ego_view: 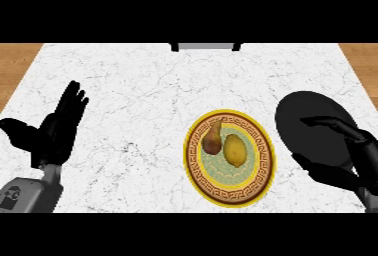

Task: Pick the lemon from the plate and place it in the pan

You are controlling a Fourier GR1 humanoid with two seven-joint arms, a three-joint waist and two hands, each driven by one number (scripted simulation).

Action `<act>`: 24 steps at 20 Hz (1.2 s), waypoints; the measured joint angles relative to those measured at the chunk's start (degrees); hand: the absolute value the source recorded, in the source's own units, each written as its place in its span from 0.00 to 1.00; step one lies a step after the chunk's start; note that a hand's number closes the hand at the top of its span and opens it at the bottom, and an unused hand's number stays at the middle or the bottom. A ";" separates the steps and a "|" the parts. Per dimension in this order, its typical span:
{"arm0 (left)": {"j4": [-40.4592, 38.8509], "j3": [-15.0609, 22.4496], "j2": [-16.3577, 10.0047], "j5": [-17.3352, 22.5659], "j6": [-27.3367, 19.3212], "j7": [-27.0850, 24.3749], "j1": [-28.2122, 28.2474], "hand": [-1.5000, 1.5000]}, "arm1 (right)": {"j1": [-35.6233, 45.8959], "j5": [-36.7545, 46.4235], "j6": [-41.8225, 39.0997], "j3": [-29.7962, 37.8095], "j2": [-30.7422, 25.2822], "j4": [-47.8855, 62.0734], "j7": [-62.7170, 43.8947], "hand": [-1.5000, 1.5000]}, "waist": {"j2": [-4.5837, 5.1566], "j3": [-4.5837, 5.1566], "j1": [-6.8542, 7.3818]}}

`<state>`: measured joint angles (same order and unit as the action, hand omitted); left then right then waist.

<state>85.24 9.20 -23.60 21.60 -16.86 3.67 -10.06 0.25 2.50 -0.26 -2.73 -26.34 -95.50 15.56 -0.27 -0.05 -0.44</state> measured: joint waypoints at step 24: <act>3.28 -1.53 1.45 -1.63 1.87 4.79 -0.71 0.50 | 23.10 22.98 -25.93 -19.61 -8.78 -1.48 -31.79 0.00 | 0.33 0.15 1.64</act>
<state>88.52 7.67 -22.15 19.96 -15.00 8.46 -10.77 23.35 25.48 -26.18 -22.35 -35.12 -96.98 -16.23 0.06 0.10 1.21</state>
